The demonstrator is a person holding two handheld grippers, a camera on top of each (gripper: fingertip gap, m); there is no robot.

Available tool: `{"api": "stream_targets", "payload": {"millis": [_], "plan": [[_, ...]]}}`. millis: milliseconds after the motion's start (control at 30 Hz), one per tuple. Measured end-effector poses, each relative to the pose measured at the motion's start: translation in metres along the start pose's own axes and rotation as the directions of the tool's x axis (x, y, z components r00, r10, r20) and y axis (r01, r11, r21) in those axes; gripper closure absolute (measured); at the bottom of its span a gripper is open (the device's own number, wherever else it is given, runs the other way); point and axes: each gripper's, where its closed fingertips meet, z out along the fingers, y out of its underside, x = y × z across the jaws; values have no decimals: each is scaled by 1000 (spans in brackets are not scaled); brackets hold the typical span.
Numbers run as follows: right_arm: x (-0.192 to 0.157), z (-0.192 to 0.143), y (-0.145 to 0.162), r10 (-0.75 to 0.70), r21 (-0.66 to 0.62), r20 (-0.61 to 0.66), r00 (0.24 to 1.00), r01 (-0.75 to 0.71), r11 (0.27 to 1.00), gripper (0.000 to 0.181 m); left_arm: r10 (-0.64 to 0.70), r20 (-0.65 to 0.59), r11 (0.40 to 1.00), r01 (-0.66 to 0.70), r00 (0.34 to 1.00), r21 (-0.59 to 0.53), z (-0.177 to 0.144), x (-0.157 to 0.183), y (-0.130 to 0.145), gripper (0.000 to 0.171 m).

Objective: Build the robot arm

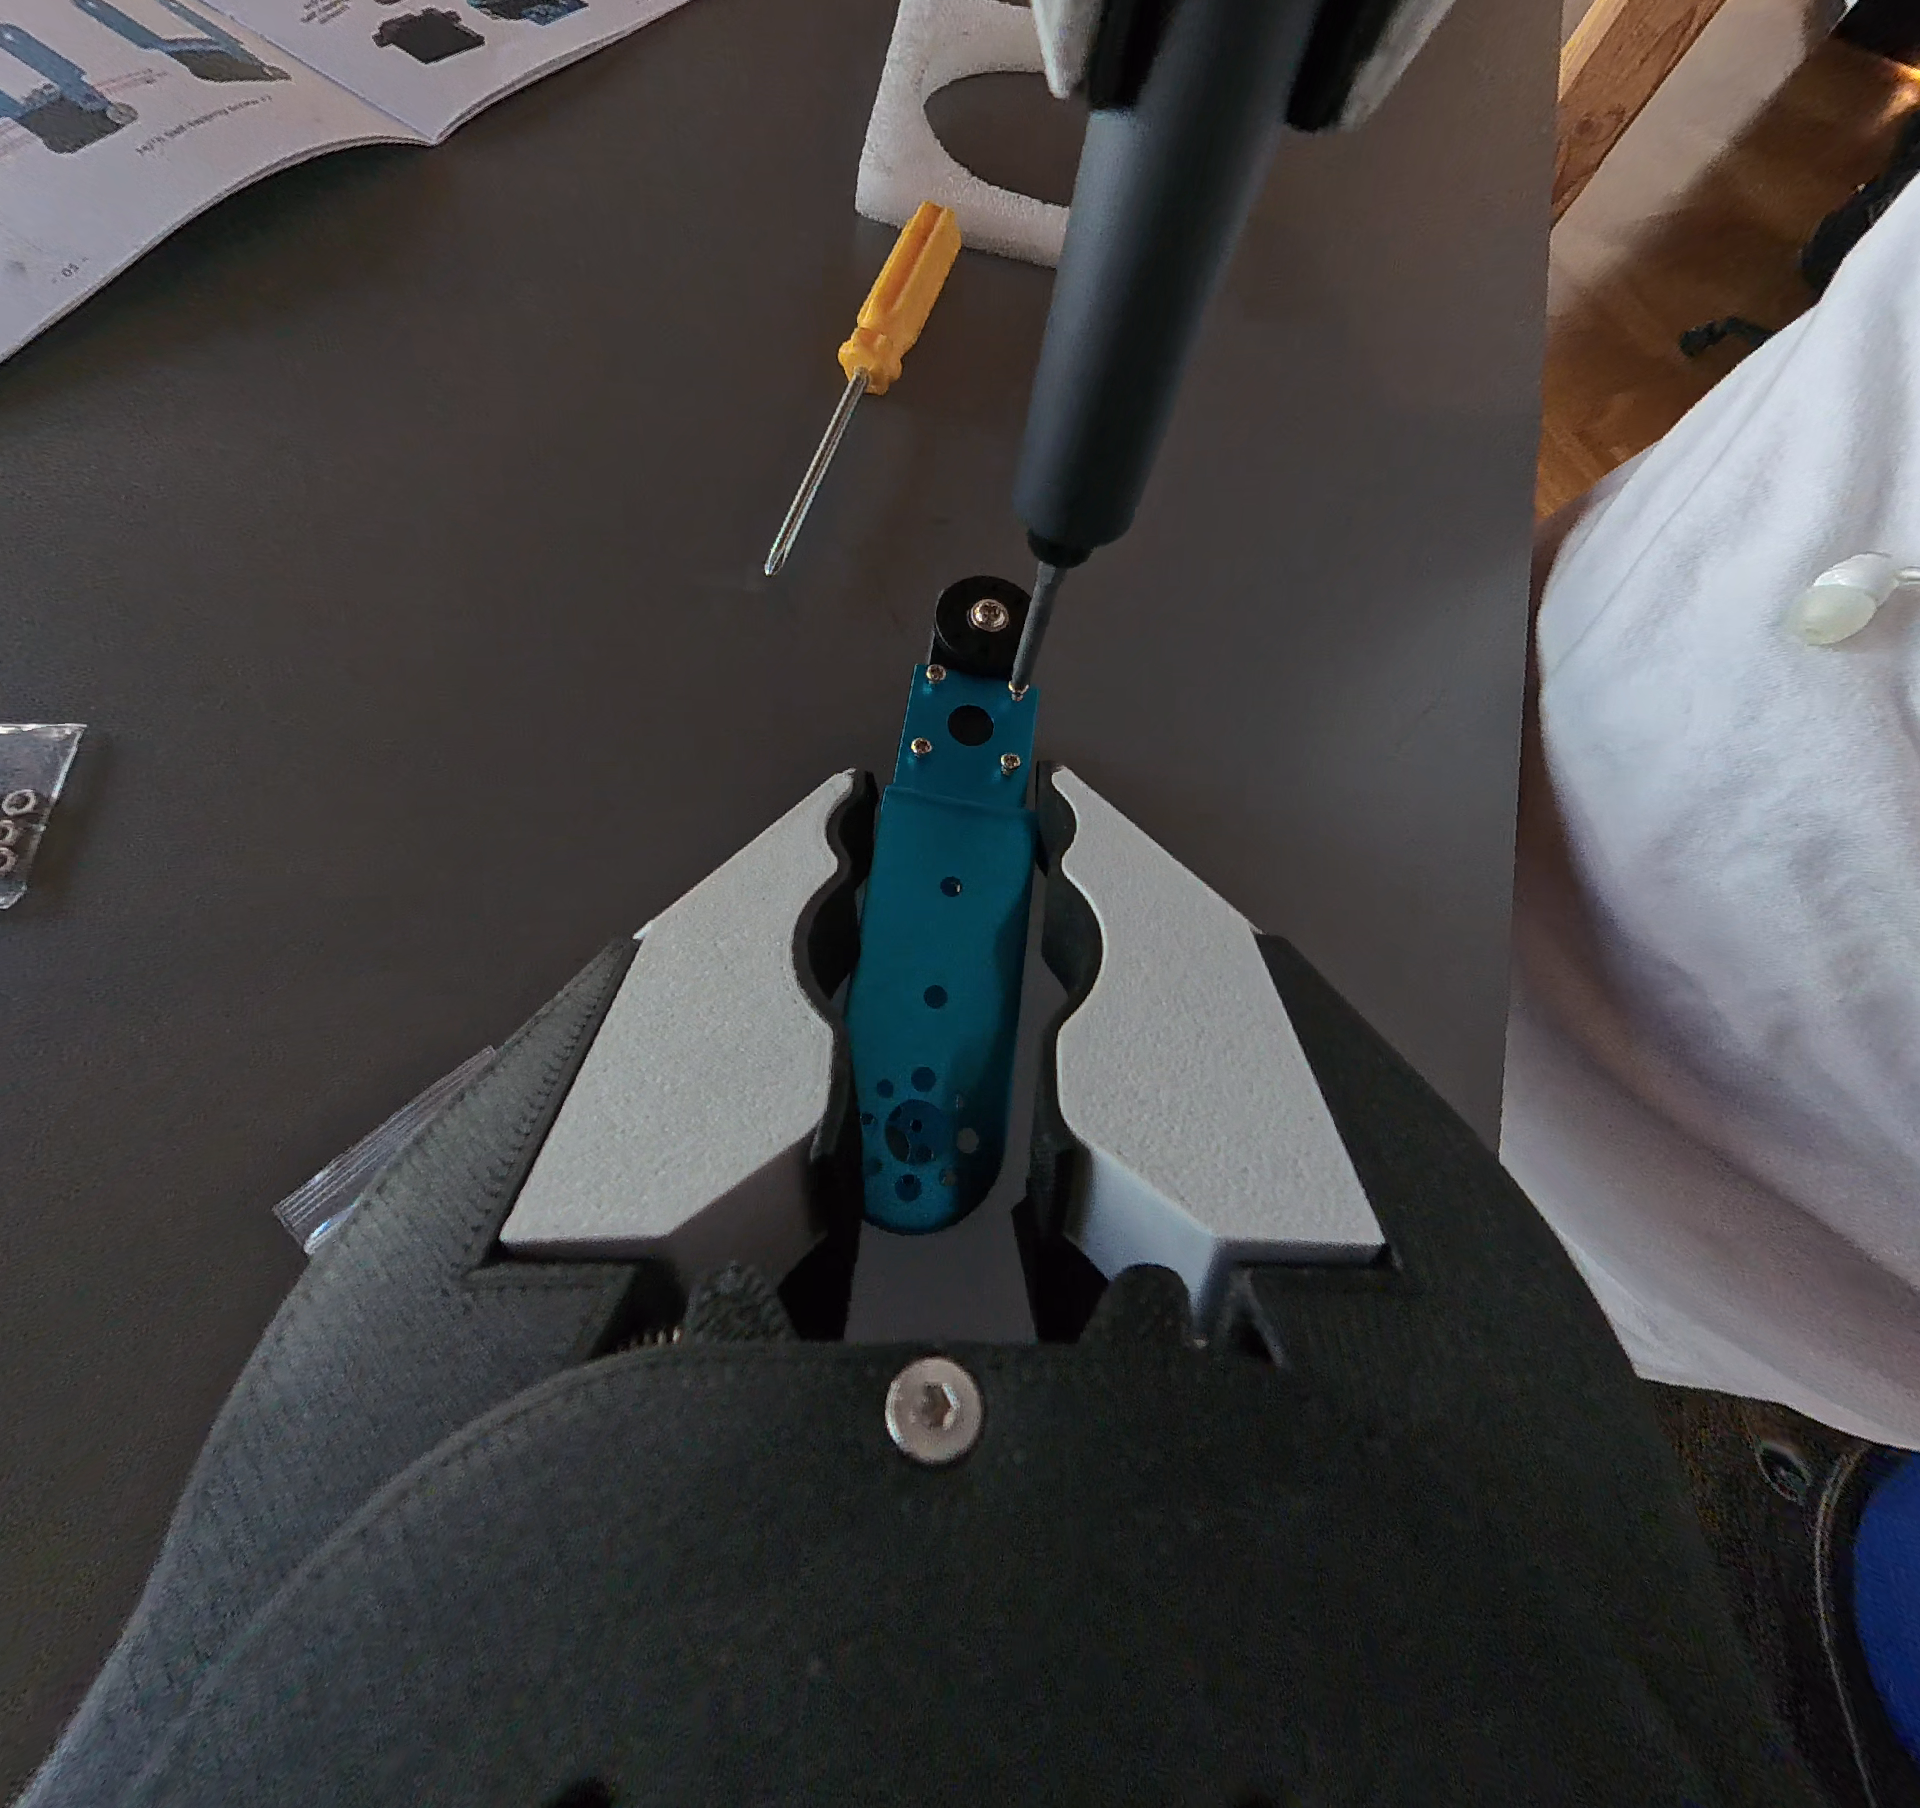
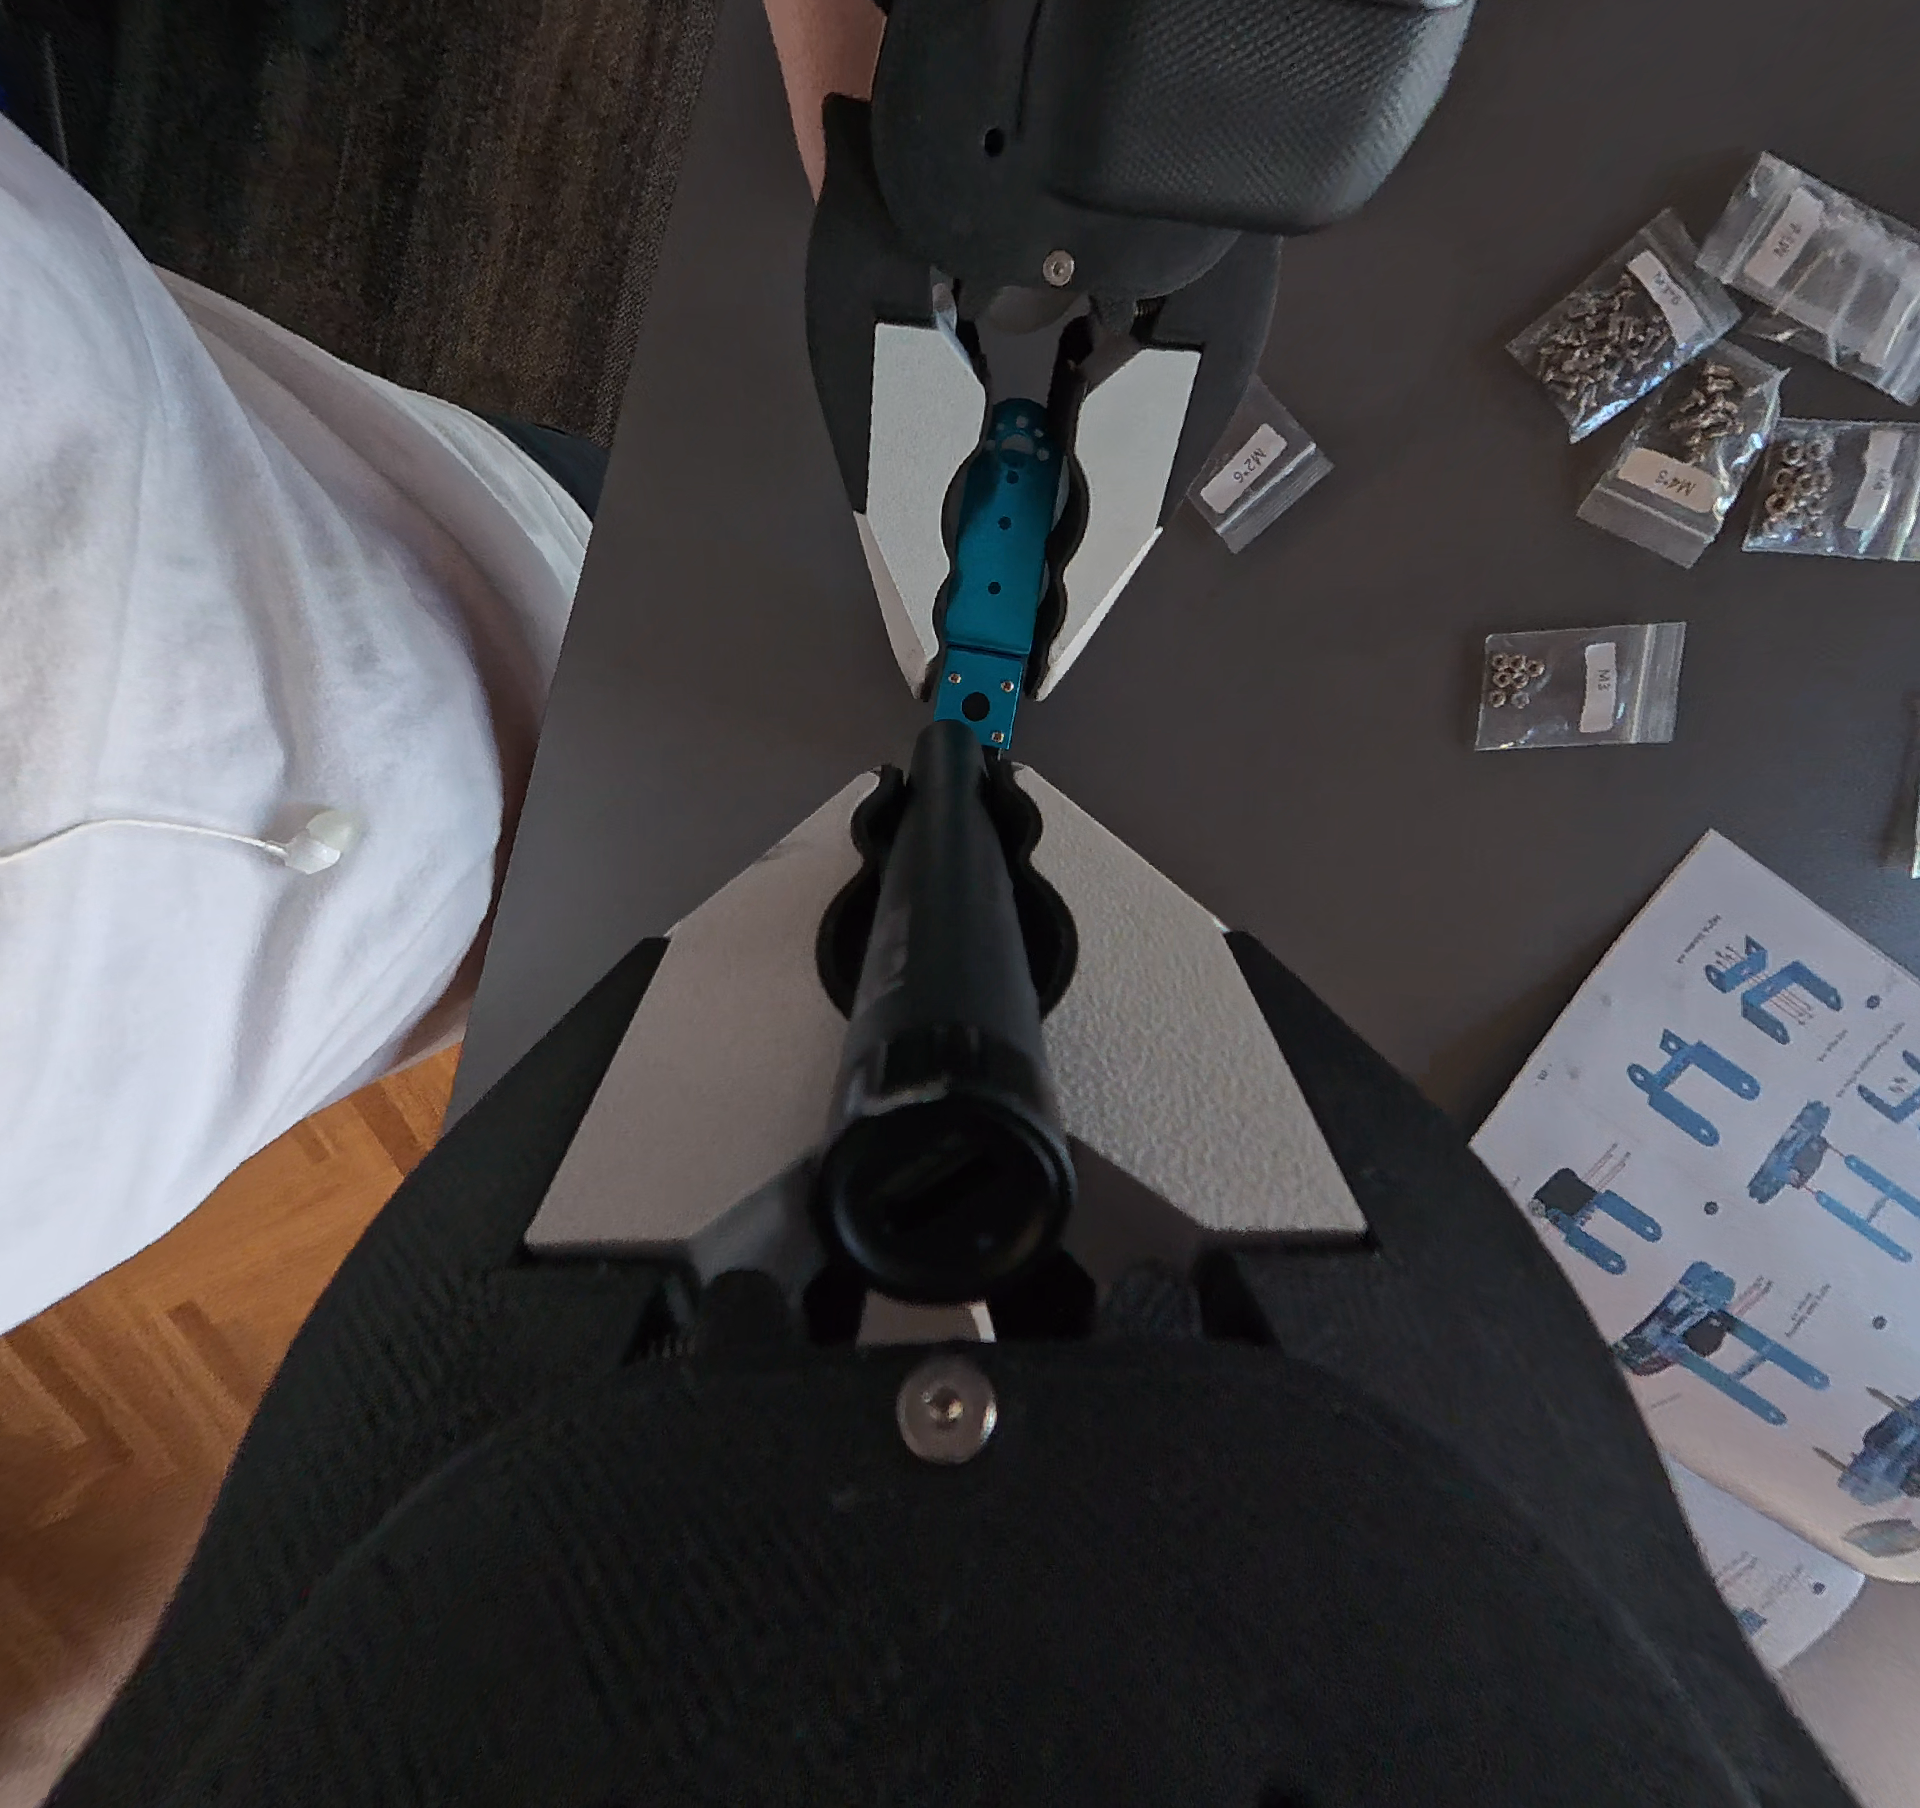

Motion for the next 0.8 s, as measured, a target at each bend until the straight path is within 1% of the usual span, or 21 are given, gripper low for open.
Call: {"api": "stream_targets", "payload": {"millis": [33, 67, 100, 133, 200, 233, 267, 333, 400, 500, 600, 667, 700, 800], "plan": [[0, 0, 0, 17, -2, -7, 1000, -17, 1000, 162, -4, 1, 1000, 4, 1000, 9, -1, 0, -1, 139], [0, 0, 1, 33, -5, -16, 999, -33, 999, 162, -11, -7, 999, 11, 1000, 30, -2, 1, -4, 132], [0, 0, 1, 47, -7, -23, 999, -47, 999, 162, -22, -11, 998, 23, 1000, 63, -6, 1, -9, 123], [0, 0, 1, 66, -5, -28, 997, -66, 998, 162, -38, -9, 993, 39, 999, 110, -13, -2, -15, 119], [1, 0, 1, 104, -1, -36, 994, -105, 995, 162, -65, -20, 973, 68, 998, 222, -33, -4, -32, 127], [1, 0, 1, 122, -1, -38, 992, -122, 993, 162, -59, -33, 962, 66, 998, 264, -41, -2, -40, 135], [1, 0, 1, 134, -2, -42, 990, -134, 991, 162, -44, -34, 957, 52, 998, 285, -46, 0, -46, 139], [2, 0, 1, 166, 1, -48, 985, -166, 986, 162, -4, -13, 962, 7, 1000, 274, -45, 4, -52, 137], [2, 0, 0, 194, 7, -47, 980, -194, 981, 162, 34, -15, 966, -29, 999, 258, -38, 12, -58, 134], [1, 2, -2, 229, 16, -37, 973, -229, 973, 162, 75, 12, 967, -76, 997, 241, -26, 15, -64, 136], [-3, 5, -4, 260, 23, 0, 966, -260, 965, 162, 103, 4, 975, -102, 995, 200, -15, 20, -64, 139], [-3, 4, -5, 230, 30, -21, 973, -229, 973, 162, 120, 15, 974, -121, 993, 192, -11, 20, -65, 145], [-1, 3, -5, 213, 35, -43, 976, -211, 977, 162, 131, 13, 972, -131, 991, 193, -10, 22, -65, 155], [2, 2, -5, 201, 46, -67, 977, -198, 979, 162, 137, 42, 969, -143, 990, 204, -9, 17, -66, 155]]}}
